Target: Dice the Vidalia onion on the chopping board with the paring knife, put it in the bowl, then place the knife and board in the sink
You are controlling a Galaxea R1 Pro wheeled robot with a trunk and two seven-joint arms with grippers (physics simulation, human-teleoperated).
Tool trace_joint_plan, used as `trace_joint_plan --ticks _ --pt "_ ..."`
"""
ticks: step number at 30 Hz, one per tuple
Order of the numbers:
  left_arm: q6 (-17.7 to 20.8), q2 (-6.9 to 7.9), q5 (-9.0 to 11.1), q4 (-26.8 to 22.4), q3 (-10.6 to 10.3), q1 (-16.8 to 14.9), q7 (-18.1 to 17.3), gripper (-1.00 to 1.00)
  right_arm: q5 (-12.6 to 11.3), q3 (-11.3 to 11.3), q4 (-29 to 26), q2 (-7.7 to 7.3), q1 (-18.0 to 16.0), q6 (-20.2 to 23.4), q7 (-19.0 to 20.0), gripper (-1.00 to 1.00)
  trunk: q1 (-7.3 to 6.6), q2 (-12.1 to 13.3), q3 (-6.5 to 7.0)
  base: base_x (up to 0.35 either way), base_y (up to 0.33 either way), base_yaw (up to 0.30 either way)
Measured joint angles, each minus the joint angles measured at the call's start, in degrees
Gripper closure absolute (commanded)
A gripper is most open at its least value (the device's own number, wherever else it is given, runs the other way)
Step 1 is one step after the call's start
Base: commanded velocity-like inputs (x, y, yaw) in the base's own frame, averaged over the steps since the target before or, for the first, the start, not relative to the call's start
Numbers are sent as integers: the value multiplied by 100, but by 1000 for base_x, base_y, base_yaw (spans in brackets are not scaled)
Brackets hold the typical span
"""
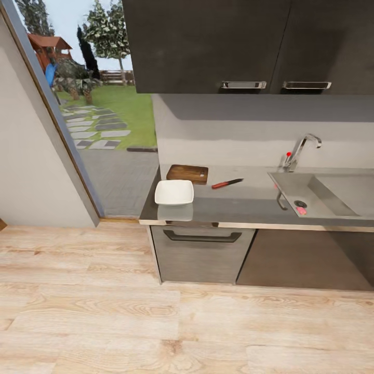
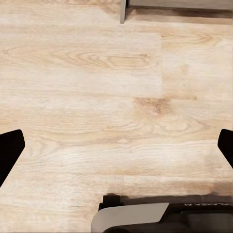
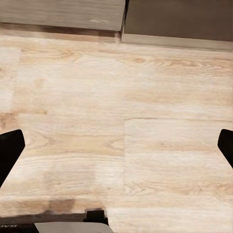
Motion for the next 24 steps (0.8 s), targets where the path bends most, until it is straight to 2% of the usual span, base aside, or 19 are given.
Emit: trace_joint_plan --ticks 5,9,11,12,13,14,19,20,21,22,24 --pt "0 0 0 14 0 -1 0 -100 4 -3 -225 -2 -1 -13 -19 -100 0 0 0 0 0 0" --pt "0 0 0 16 0 0 0 -100 19 -2 -1207 9 -2 173 -344 -100 0 0 1 0 0 0" --pt "0 -2 0 17 -4 0 0 -100 32 5 -2016 32 -2 631 -711 -100 0 0 1 0 0 0" --pt "0 -5 0 17 -6 -1 -1 -100 43 19 -2713 47 -2 1200 -1015 -100 0 0 1 0 0 0" --pt "0 -6 0 16 -6 0 -1 -100 43 23 -2997 50 -2 1405 -1108 -100 0 0 0 0 0 0" --pt "0 -7 0 17 -6 0 -1 -100 49 36 -3428 55 -5 1800 -1250 -100 0 0 1 0 0 0" --pt "2 -8 0 17 -8 0 -1 -100 58 88 -4947 67 -84 3081 -1536 -100 0 1 2 0 0 0" --pt "1 -8 0 17 -6 0 -1 -100 56 92 -5090 70 -136 3205 -1562 -100 0 1 1 0 0 0" --pt "1 -8 0 17 -5 0 -1 -100 56 95 -5204 76 -199 3319 -1593 -100 0 1 1 0 0 0" --pt "2 -9 0 18 -7 0 -4 -100 66 107 -5476 137 -502 3723 -1736 -100 0 1 2 0 0 0" --pt "2 -9 0 17 -8 0 -6 -100 130 171 -5611 256 -928 4123 -1877 -100 0 1 2 0 0 0"
